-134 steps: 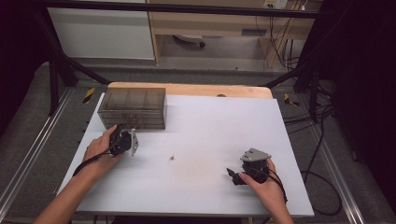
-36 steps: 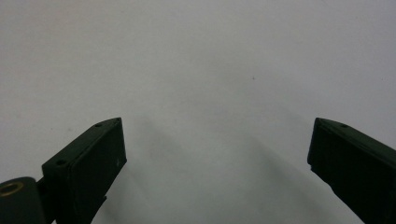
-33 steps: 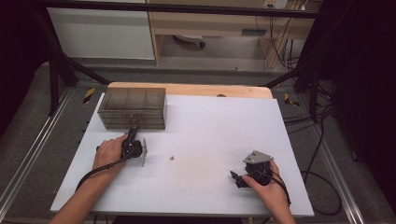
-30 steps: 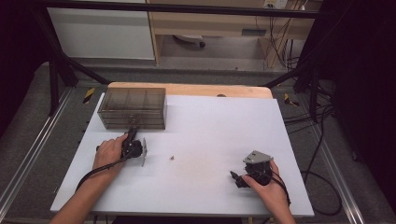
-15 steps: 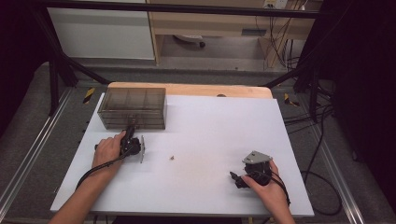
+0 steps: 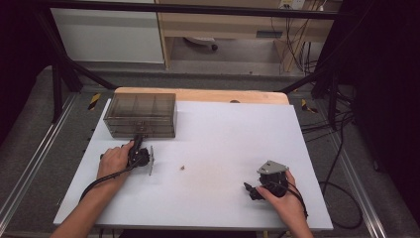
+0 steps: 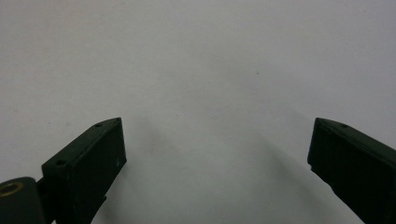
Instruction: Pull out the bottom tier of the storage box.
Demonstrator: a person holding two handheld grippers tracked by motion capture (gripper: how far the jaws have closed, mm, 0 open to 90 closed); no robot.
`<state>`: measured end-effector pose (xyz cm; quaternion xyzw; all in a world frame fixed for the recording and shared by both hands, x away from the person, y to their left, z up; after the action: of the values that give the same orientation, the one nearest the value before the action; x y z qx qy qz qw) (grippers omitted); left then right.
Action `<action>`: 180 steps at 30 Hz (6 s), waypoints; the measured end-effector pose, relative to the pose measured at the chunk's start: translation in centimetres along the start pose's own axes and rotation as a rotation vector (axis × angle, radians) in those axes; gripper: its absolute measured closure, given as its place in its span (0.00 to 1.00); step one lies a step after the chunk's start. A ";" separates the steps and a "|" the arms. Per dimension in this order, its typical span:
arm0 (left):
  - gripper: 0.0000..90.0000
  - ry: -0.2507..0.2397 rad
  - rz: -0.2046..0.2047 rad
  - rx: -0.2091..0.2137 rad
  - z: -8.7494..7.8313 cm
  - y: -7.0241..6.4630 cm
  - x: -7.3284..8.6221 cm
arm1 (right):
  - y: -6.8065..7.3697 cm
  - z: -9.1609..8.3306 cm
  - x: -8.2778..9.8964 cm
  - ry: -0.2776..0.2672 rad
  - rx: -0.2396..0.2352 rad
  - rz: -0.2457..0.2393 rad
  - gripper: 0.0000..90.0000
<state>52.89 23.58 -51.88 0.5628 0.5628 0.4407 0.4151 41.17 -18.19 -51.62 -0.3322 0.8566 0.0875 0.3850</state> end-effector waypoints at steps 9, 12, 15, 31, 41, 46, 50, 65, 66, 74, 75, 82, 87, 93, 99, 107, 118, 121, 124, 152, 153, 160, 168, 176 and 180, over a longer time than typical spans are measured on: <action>0.89 -0.013 0.003 0.008 -1.7 -0.5 0.1 | 0.2 0.0 0.0 0.005 -0.012 -0.010 0.05; 0.89 -0.018 0.009 0.009 -2.2 -0.7 0.1 | 0.2 0.0 0.0 0.007 -0.015 -0.015 0.05; 0.89 -0.020 0.001 0.014 -2.6 -0.8 0.1 | 0.3 0.1 0.0 0.009 -0.020 -0.020 0.05; 0.66 -0.063 -0.182 0.083 -4.5 0.3 0.4 | 0.5 0.0 -0.3 -0.014 -0.034 -0.015 0.04; 0.48 -0.133 -0.448 0.236 -4.6 2.1 -0.1 | 0.4 -0.1 -0.5 -0.029 -0.033 -0.012 0.04; 0.41 -0.155 -0.562 0.331 -3.8 2.4 -0.5 | 0.4 0.0 -0.5 -0.028 -0.036 -0.010 0.04; 0.39 -0.178 -0.627 0.371 -3.5 2.8 -0.9 | 0.4 0.0 -0.5 -0.026 -0.038 -0.008 0.04; 0.36 -0.256 -0.690 0.481 -3.4 4.0 -3.0 | 0.4 0.2 -0.4 -0.023 -0.038 -0.010 0.04; 0.35 -0.256 -0.690 0.481 -3.4 4.0 -3.0 | 0.4 0.2 -0.4 -0.023 -0.038 -0.009 0.04; 0.35 -0.262 -0.710 0.505 -2.9 4.1 -3.4 | 0.4 0.3 -0.4 -0.019 -0.043 -0.003 0.04; 0.35 -0.264 -0.710 0.510 -2.9 4.0 -3.5 | 0.4 0.3 -0.4 -0.019 -0.043 -0.004 0.04; 0.37 -0.279 -0.711 0.537 -2.6 4.0 -4.1 | 0.4 0.3 -0.3 -0.016 -0.045 -0.002 0.04; 0.39 -0.296 -0.710 0.564 -2.6 4.1 -4.5 | 0.5 0.3 -0.3 -0.015 -0.047 -0.002 0.04; 0.39 -0.320 -0.706 0.603 -2.5 4.4 -5.2 | 0.5 0.4 -0.3 -0.016 -0.050 -0.003 0.04; 0.41 -0.327 -0.725 0.636 -2.1 4.7 -5.1 | 0.4 0.2 -0.3 -0.018 -0.046 -0.007 0.04; 0.42 -0.318 -0.744 0.680 -1.4 4.5 -4.6 | 0.4 0.2 -0.4 -0.023 -0.043 -0.006 0.05; 0.45 -0.327 -0.740 0.715 -1.3 4.2 -4.7 | 0.4 0.2 -0.4 -0.023 -0.044 -0.007 0.05; 0.46 -0.329 -0.735 0.719 -1.3 4.1 -4.8 | 0.3 0.2 -0.4 -0.022 -0.044 -0.008 0.05; 0.48 -0.337 -0.730 0.732 -1.4 3.9 -5.1 | 0.3 0.2 -0.4 -0.025 -0.043 -0.008 0.05; 0.76 -0.337 -0.713 0.852 -0.2 1.8 -5.2 | 0.1 0.4 -0.1 -0.016 -0.043 0.001 0.05; 0.77 -0.341 -0.711 0.859 -0.2 1.7 -5.3 | 0.1 0.4 -0.1 -0.017 -0.041 0.002 0.05; 0.80 -0.359 -0.698 0.882 -0.5 1.6 -5.2 | 0.2 0.4 0.0 -0.010 -0.049 0.002 0.05; 0.83 -0.378 -0.651 0.903 -1.2 1.4 -5.1 | 0.3 0.5 0.0 -0.007 -0.053 -0.001 0.05; 0.85 -0.384 -0.632 0.924 -1.7 1.4 -4.8 | 0.4 0.5 0.0 -0.005 -0.055 -0.004 0.05; 0.85 -0.389 -0.614 0.929 -2.1 1.3 -4.7 | 0.4 0.5 0.0 -0.003 -0.055 -0.005 0.05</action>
<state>51.32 18.80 -50.18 0.5673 0.7476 -0.1037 0.3293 41.21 -17.66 -52.06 -0.3446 0.8525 0.1108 0.3772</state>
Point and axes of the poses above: each handheld gripper's, and its own axes: z roughly forward along the jaws, x roughly out of its underside, y roughly to its left, the point moved 9 cm from there along z, roughly forward along the jaws, and after that the axes turned 2 degrees about -x, right-handed, at the moved point
